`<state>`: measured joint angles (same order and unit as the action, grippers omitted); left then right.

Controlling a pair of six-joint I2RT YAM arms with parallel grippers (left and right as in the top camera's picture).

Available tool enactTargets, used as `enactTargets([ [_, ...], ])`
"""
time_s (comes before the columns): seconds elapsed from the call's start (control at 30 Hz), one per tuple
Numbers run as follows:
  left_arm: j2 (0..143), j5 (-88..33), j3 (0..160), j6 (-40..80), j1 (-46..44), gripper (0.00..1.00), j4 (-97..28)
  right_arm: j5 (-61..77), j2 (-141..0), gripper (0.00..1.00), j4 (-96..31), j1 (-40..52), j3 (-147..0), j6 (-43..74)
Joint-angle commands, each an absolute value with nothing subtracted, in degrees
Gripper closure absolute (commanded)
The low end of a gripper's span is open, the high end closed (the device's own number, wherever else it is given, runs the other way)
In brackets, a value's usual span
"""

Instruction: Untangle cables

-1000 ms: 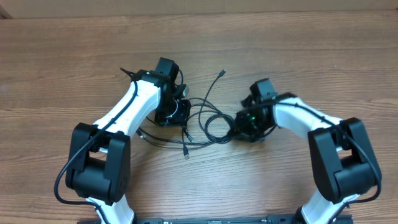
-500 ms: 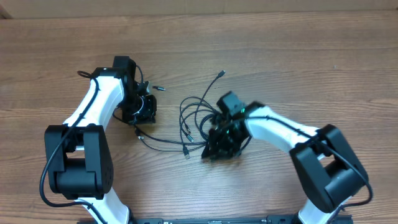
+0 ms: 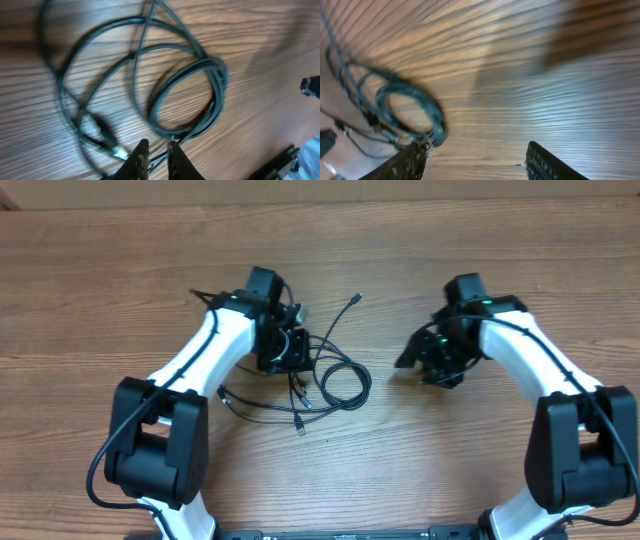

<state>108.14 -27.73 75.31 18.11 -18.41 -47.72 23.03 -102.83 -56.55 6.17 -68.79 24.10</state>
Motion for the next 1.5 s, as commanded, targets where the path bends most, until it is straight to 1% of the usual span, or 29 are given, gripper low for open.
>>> enactTargets([
  [0.0, 109.27, -20.29, 75.00, 28.60, -24.14, 0.78, -45.74, 22.09, -102.02, 0.38, -56.75, 4.84, -67.90, 23.70],
  [0.03, 109.40, -18.33, 75.00, 28.91, -25.17, 0.75, -44.99, 22.09, -102.02, 0.38, -56.75, 4.84, -67.85, 23.70],
  [0.07, 109.56, -14.39, 75.00, 28.97, -26.87, 0.68, -43.62, 22.06, -102.02, 0.38, -56.73, 4.89, -67.72, 23.66],
  [0.17, 110.24, -4.99, 75.00, 28.95, -30.59, 0.61, -40.05, 22.04, -102.04, 0.38, -56.73, 5.61, -67.44, 23.66],
  [0.2, 110.78, -2.63, 75.00, 28.95, -31.68, 0.59, -38.92, 21.89, -102.02, 0.38, -56.73, 5.80, -67.40, 23.68],
  [0.3, 112.40, -1.89, 75.00, 28.95, -33.23, 0.57, -37.74, 21.91, -102.02, 0.38, -56.69, 6.07, -67.16, 23.70],
  [0.5, 116.79, -1.48, 75.00, 28.97, -33.23, 0.56, -33.56, 21.91, -102.02, 0.38, -55.27, 6.04, -64.55, 23.70],
  [0.53, 117.16, -1.58, 75.00, 29.02, -33.12, 0.56, -33.01, 21.91, -102.02, 0.38, -54.96, 6.04, -64.07, 23.70],
  [0.6, 117.34, -2.15, 75.00, 28.99, -33.01, 0.62, -32.75, 22.04, -102.02, 0.38, -54.68, 6.07, -62.81, 23.70],
  [0.7, 117.34, -2.15, 75.00, 28.95, -33.04, 0.69, -32.69, 22.76, -102.02, 0.38, -53.67, 6.37, -60.84, 23.70],
  [0.77, 117.34, -2.28, 75.00, 28.25, -33.04, 0.76, -32.69, 22.76, -102.02, 0.38, -52.01, 7.14, -58.98, 23.70],
  [0.8, 117.34, -3.01, 75.00, 27.18, -33.04, 0.84, -32.64, 22.81, -102.04, 0.38, -51.18, 7.46, -58.11, 23.75],
  [0.83, 117.34, -4.21, 75.00, 25.85, -32.97, 0.95, -32.49, 23.29, -102.02, 0.38, -50.28, 7.81, -57.23, 23.75],
  [0.93, 117.19, -6.87, 75.61, 22.48, -31.86, 0.96, -33.28, 26.28, -102.04, 0.38, -47.99, 8.36, -55.29, 23.68],
  [0.97, 116.97, -8.93, 76.58, 21.08, -30.55, 0.96, -35.29, 28.23, -102.02, 0.32, -48.03, 8.36, -55.27, 22.50],
  [1.0, 116.75, -10.85, 77.17, 19.79, -29.58, 0.96, -36.45, 31.97, -102.02, 0.31, -47.81, 8.23, -55.29, 20.18],
  [1.03, 116.49, -14.44, 77.80, 17.26, -28.14, 0.96, -37.69, 38.26, -102.02, 0.29, -47.33, 7.75, -55.29, 17.15],
  [1.07, 116.42, -17.91, 78.22, 14.83, -26.81, 0.96, -38.48, 41.76, -102.02, 0.28, -46.92, 7.44, -55.29, 15.42],
  [1.13, 116.33, -28.38, 79.11, 8.16, -23.18, 0.96, -40.16, 49.50, -102.02, 0.26, -45.12, 6.81, -55.29, 13.23],
  [1.23, 116.33, -46.68, 79.35, -5.67, -17.39, 0.96, -42.54, 53.45, -102.02, 0.22, -42.04, 6.68, -55.29, 13.23],
  [1.3, 116.33, -51.09, 79.33, -9.67, -14.20, 0.96, -44.25, 54.61, -102.02, 0.22, -39.92, 7.16, -55.29, 14.44],
  [1.33, 116.36, -51.07, 79.33, -10.00, -13.50, 0.96, -44.53, 54.59, -102.02, 0.23, -39.24, 7.33, -55.29, 15.51],
  [1.37, 116.36, -51.07, 79.29, -11.60, -12.40, 0.96, -45.19, 54.61, -102.02, 0.25, -38.15, 7.53, -55.29, 16.99],
  [1.4, 116.36, -51.16, 79.24, -12.95, -11.99, 0.96, -45.65, 54.61, -102.02, 0.29, -37.45, 7.73, -55.29, 18.04],
  [1.43, 116.36, -51.99, 79.22, -16.08, -11.64, 0.96, -46.74, 55.02, -102.02, 0.36, -35.81, 8.19, -55.29, 19.79],
  [1.47, 116.36, -52.86, 79.22, -18.31, -11.64, 0.96, -47.48, 55.70, -102.02, 0.39, -34.72, 8.51, -55.29, 21.06],
])
